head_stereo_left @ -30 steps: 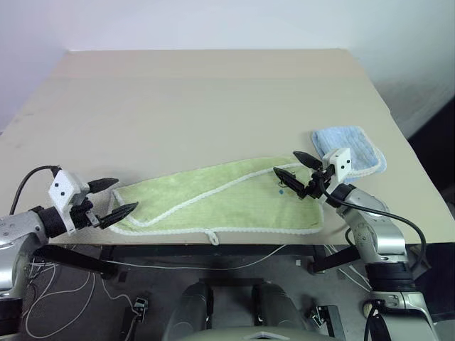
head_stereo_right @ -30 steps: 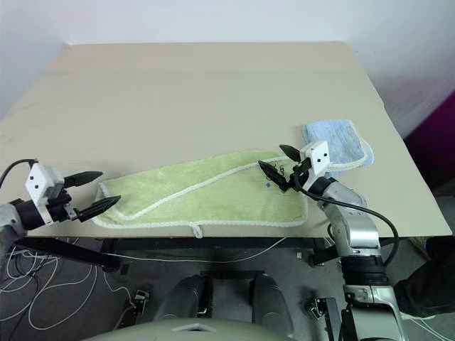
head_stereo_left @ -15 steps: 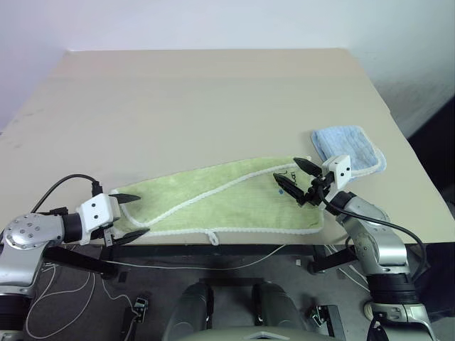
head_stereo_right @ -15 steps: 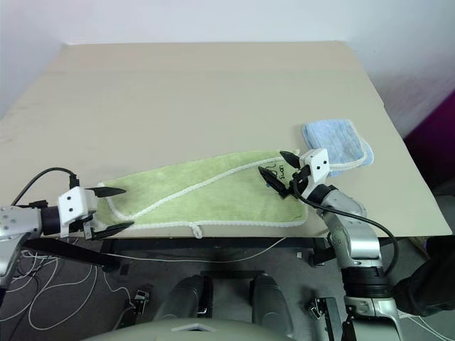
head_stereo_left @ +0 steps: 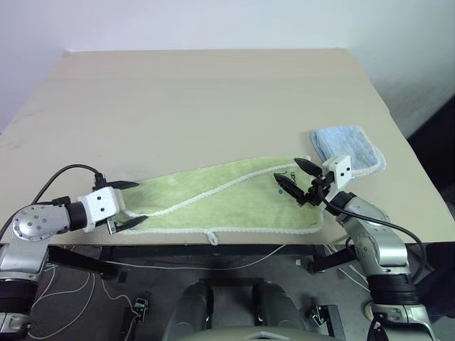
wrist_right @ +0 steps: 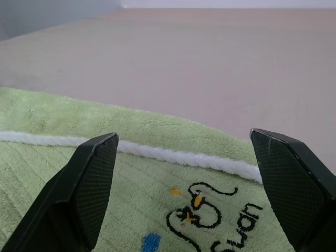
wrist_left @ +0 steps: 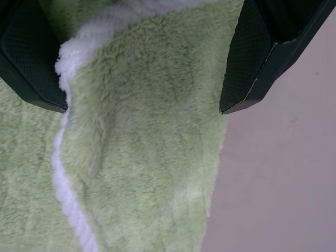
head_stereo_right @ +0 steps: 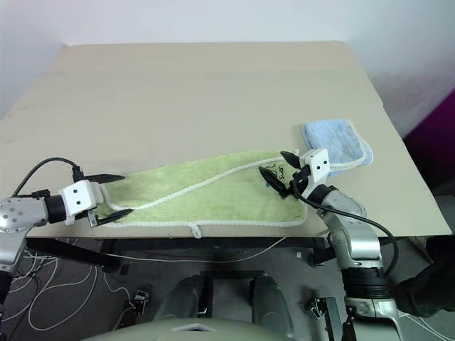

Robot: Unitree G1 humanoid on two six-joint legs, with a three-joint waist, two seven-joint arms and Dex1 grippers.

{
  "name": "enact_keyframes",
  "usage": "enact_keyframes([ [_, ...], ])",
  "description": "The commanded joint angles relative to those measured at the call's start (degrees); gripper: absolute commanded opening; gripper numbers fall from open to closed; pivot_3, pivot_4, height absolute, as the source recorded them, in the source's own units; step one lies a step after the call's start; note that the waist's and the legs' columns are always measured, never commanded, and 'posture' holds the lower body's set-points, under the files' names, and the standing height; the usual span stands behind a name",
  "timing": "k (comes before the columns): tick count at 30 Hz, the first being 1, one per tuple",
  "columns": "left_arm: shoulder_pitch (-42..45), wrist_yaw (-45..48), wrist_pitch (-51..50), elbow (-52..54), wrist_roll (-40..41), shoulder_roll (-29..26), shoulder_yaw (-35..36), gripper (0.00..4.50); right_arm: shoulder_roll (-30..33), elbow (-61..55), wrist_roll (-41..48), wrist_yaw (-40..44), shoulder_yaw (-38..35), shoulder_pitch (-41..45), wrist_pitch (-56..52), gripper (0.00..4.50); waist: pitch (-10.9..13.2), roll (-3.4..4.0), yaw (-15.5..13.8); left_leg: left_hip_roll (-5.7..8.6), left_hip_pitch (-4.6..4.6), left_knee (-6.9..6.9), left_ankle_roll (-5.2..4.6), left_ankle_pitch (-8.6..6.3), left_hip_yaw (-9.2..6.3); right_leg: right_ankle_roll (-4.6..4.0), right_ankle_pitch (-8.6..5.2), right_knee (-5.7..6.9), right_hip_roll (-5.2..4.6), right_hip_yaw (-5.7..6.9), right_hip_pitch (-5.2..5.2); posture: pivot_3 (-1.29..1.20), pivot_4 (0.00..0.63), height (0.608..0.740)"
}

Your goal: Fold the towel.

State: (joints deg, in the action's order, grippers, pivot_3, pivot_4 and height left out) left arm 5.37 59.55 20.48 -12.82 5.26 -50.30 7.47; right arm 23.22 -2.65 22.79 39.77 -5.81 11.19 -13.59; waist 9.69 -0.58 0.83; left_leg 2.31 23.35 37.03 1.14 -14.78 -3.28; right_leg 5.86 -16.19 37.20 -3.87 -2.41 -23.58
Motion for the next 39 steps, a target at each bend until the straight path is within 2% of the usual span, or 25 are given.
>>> enact_keyframes([
  [1,0.5,-0.1,3.4,-1.3,-0.5,-1.9,0.6,4.45,0.0,-2.5,0.9,0.1,-0.6,0.6,0.5,4.22,0.0,0.00,0.0,-0.01,0.00,0.00,0.00,0.00,0.00,0.00,0.00,0.00,0.01,0.00,0.00,0.00,0.150,0.740],
  [9,1.1,0.7,8.5,-4.3,-2.0,-5.3,-0.2,4.45,-0.2,-1.9,0.7,0.1,-0.3,1.1,0.6,4.22,0.0,0.00,0.0,-0.01,0.00,0.00,0.00,0.00,0.00,0.00,0.00,0.01,0.02,0.00,0.00,0.00,0.150,0.740],
  [17,1.1,2.4,8.4,-1.6,0.2,-4.6,-2.0,4.45,-0.6,-1.7,0.5,0.0,-0.1,1.0,0.7,4.22,0.0,0.00,0.0,-0.01,0.00,0.02,-0.01,0.00,0.00,0.00,0.00,0.02,0.06,0.01,0.01,0.00,0.150,0.740],
  [20,0.4,3.9,8.5,-0.3,1.8,-4.7,-2.4,3.91,-0.6,-1.7,0.4,0.0,0.0,1.0,0.7,4.22,0.0,0.00,0.0,-0.01,0.00,0.02,-0.01,0.00,0.01,0.00,0.00,0.01,0.05,0.01,0.01,0.00,0.150,0.740],
  [29,-0.5,7.0,8.7,0.9,4.9,-4.6,-2.8,0.90,-0.2,-1.2,0.2,0.2,-0.2,1.8,0.8,4.22,0.0,0.00,0.0,-0.01,0.00,0.03,-0.01,0.00,0.01,0.00,0.00,0.02,0.07,0.01,0.01,0.00,0.150,0.740],
  [32,-1.1,6.8,7.7,1.1,5.5,-4.4,-2.6,0.06,0.5,-1.1,-0.1,0.5,-0.3,2.4,1.0,4.22,0.0,0.00,0.0,-0.02,0.00,0.03,-0.01,0.00,0.00,0.00,0.00,0.02,0.08,0.01,0.01,0.00,0.150,0.740],
  [36,-2.7,3.7,-2.2,3.1,12.2,-1.9,0.9,0.06,4.4,0.7,-4.3,0.3,0.0,5.0,2.2,4.22,0.0,0.01,0.1,-0.01,0.00,0.05,-0.01,-0.01,0.02,0.00,0.00,0.03,0.10,0.01,0.01,0.00,0.150,0.740],
  [39,-3.7,2.1,-7.6,4.8,15.8,-0.2,3.4,0.06,10.2,5.9,-12.8,1.3,3.4,7.7,7.3,4.22,0.0,0.00,0.0,-0.02,0.00,0.08,-0.02,0.00,0.01,0.01,0.00,0.05,0.12,0.02,0.01,0.00,0.150,0.740],
])
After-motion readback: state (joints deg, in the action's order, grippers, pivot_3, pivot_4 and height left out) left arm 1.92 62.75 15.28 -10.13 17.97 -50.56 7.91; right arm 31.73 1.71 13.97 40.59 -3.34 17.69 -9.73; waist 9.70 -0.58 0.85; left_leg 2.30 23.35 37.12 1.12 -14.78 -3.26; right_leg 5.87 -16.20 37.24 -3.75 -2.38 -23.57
